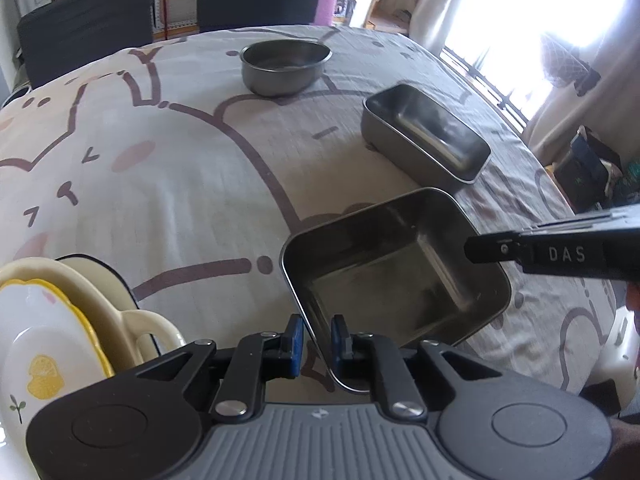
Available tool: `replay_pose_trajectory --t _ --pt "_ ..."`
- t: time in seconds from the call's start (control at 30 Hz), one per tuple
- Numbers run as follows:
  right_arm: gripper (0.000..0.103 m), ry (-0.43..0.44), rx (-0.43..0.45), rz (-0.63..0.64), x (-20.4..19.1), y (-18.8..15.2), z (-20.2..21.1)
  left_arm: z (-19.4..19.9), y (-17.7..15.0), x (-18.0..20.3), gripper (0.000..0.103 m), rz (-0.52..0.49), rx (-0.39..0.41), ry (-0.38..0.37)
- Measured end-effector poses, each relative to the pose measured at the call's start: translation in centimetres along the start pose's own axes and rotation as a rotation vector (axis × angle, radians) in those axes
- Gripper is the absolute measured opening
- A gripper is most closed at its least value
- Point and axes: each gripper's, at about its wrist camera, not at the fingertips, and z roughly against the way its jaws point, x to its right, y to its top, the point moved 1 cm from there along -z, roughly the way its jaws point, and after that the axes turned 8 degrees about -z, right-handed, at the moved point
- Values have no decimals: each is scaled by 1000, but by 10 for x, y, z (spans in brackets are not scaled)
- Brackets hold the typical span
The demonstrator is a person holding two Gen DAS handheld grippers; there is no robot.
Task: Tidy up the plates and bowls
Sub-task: 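Lift the steel tray with both grippers and carry it toward the other steel tray, then lower the steel tray onto the cloth and open both grippers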
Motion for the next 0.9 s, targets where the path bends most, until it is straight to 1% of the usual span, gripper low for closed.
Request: replay_pose_trajectory --t 0.27,0.4,0.6,0.73,0.8,0.9 --pt "7 -2 -22 -1 6 -1 -8 0 -1 2 15 -42 -11 -24" --pt "7 -10 -23 7 5 -1 -11 0 -3 4 15 -73 -18 -18" --pt "7 -16 -40 23 2 -2 -18 3 -6 0 15 -70 -16 -36" --pt "8 -29 -46 45 0 -3 -22 3 -7 -1 16 -73 -19 -35" --pt "10 -27 -46 51 0 -3 -21 4 -7 -2 18 -68 -16 -35" --pt "11 -29 -47 73 -1 -5 -21 6 -7 -4 18 -57 -13 -38"
